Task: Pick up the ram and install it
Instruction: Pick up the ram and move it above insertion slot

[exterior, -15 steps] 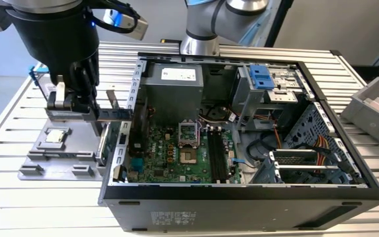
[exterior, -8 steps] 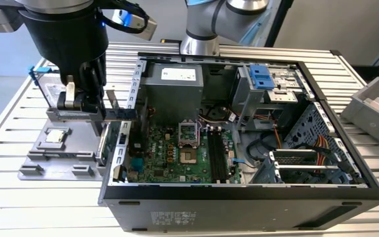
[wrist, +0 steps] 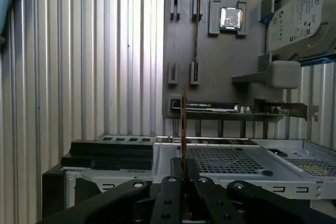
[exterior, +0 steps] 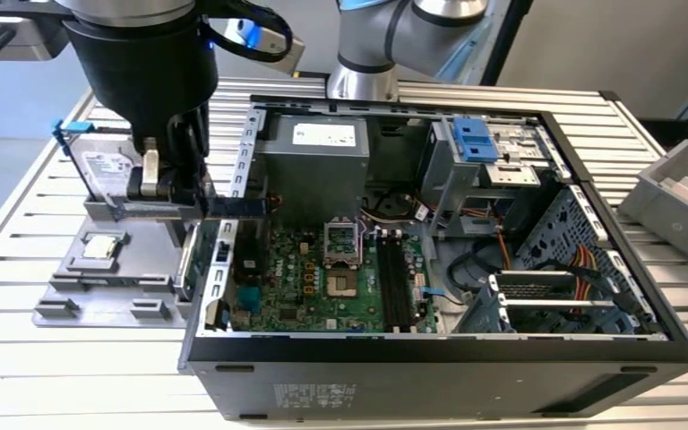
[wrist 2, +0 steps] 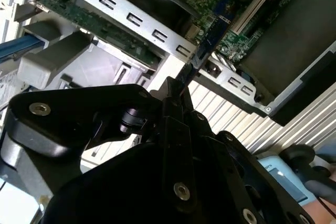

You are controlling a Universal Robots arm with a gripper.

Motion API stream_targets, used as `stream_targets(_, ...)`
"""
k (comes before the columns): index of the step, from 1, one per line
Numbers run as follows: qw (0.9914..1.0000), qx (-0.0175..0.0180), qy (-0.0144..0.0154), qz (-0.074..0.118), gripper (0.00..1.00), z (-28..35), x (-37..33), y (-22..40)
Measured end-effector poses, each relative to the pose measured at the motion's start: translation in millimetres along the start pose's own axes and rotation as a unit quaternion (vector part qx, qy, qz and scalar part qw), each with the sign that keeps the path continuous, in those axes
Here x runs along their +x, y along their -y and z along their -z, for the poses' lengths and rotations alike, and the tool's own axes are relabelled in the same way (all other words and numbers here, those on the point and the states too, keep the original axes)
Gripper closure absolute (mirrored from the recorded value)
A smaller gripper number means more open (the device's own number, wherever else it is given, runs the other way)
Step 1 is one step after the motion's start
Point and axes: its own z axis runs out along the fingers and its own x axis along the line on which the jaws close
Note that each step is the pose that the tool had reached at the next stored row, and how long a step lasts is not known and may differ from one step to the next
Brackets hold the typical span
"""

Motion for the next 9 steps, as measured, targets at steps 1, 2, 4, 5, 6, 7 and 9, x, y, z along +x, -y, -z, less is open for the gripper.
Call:
stream_targets(1,1.0,0.0,0.0,0.0,1.0,0.0,0.0,1.6)
stream_targets(2,1.0,0.0,0.0,0.0,1.0,0.1,0.0,3.4)
stream_targets(4,1.0,0.0,0.0,0.0,1.0,0.1,0.0,6.7)
stream_targets(5,1.0,0.0,0.0,0.0,1.0,0.3,-0.1,8.6)
stream_targets(6,1.0,0.0,0.0,0.0,1.0,0.2,0.0,10.3)
stream_targets(7,1.0,0.0,0.0001,0.0,1.0,0.2,-0.1,12.1)
stream_targets(9,1.0,0.0,0.0,0.0,1.0,0.4,-0.1,15.8)
